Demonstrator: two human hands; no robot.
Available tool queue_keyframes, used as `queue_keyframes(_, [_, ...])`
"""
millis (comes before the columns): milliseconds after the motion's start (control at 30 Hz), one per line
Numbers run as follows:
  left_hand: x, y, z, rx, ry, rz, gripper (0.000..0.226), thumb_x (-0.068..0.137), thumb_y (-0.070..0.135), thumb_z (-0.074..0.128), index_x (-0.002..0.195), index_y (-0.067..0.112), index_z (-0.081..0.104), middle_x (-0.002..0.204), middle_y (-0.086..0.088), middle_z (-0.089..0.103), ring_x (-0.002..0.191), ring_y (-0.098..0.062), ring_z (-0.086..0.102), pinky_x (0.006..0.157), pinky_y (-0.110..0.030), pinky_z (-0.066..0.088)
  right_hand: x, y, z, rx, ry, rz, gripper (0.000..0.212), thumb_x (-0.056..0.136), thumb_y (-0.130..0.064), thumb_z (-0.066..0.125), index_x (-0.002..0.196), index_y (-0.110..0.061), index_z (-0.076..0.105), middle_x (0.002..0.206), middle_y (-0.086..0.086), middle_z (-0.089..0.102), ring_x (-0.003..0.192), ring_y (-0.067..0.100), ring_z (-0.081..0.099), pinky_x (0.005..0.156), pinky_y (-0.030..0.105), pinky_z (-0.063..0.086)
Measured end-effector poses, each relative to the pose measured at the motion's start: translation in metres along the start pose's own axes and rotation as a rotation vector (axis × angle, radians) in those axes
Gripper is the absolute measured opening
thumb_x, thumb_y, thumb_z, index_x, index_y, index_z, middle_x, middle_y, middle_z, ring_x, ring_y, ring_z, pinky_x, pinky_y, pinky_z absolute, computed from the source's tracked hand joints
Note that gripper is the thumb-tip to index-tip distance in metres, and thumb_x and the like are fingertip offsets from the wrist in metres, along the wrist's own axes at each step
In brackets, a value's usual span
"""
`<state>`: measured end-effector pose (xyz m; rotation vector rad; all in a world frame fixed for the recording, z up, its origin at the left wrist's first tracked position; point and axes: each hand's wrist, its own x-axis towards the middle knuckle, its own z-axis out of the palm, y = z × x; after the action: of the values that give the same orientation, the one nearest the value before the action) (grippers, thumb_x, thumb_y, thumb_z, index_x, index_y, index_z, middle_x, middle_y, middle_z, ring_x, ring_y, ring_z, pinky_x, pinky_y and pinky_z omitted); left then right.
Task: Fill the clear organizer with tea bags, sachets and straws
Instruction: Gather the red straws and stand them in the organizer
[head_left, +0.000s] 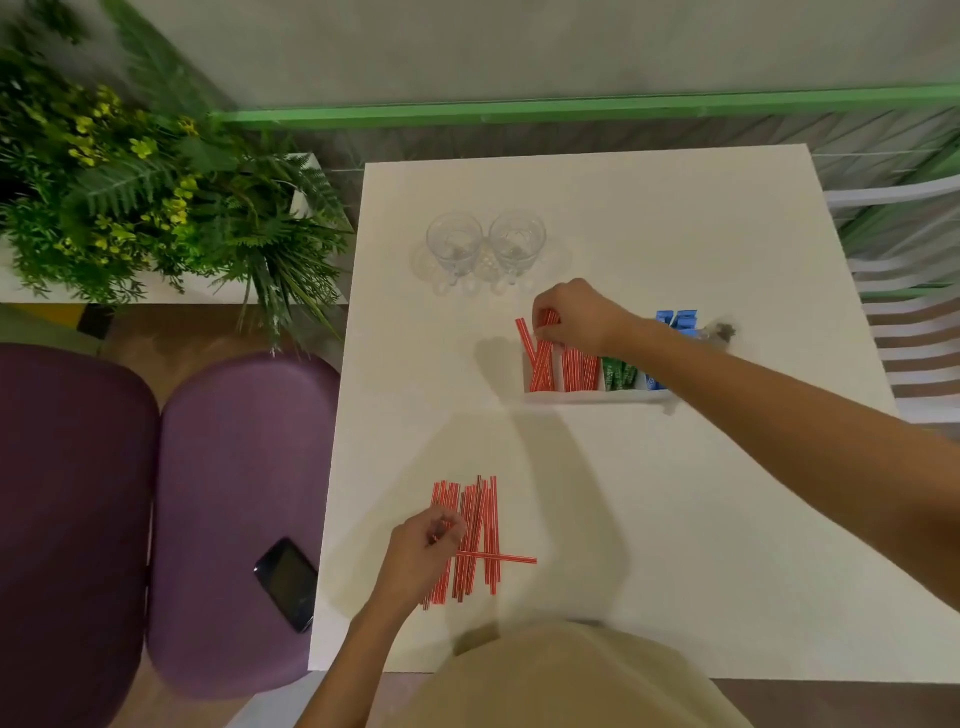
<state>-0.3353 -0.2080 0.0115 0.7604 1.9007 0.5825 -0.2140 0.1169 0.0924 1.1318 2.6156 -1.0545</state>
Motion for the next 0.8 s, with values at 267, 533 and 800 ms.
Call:
queue_keyframes(267, [0.002, -0.009, 0.008, 0.000, -0.008, -0.041, 0.010, 0.094, 0.025, 0.061, 0.090, 0.033, 0.066, 0.087, 0.007, 0.071, 0.077, -0.012, 0.067, 0.066, -0.018, 0.054, 0.012, -0.006, 0.033, -0.129, -0.089, 0.003, 0.009, 0.093, -0.013, 0.059, 0.095, -0.005, 0.064, 0.084, 0.005, 0.059, 0.056, 0.012, 0.056, 0.055, 0.022, 0.046])
queue_keyframes(533, [0.005, -0.008, 0.007, 0.034, 0.003, -0.020, 0.014, 0.093, 0.022, 0.063, 0.088, 0.036, 0.064, 0.091, 0.010, 0.070, 0.083, -0.009, 0.066, 0.070, -0.014, 0.050, 0.007, -0.011, 0.019, -0.214, -0.074, 0.024, 0.027, 0.093, -0.020, 0.058, 0.116, -0.005, 0.054, 0.090, 0.010, 0.055, 0.074, 0.026, 0.059, 0.057, 0.031, 0.045])
queue_keyframes(800, [0.004, -0.017, 0.003, 0.261, 0.207, 0.031, 0.020, 0.089, 0.024, 0.065, 0.108, 0.028, 0.062, 0.092, 0.016, 0.061, 0.077, -0.003, 0.061, 0.071, -0.022, 0.056, -0.006, -0.018, 0.001, -0.178, 0.090, 0.014, 0.044, 0.093, -0.021, 0.055, 0.134, -0.012, 0.044, 0.113, 0.012, 0.057, 0.093, 0.026, 0.058, 0.084, 0.039, 0.051])
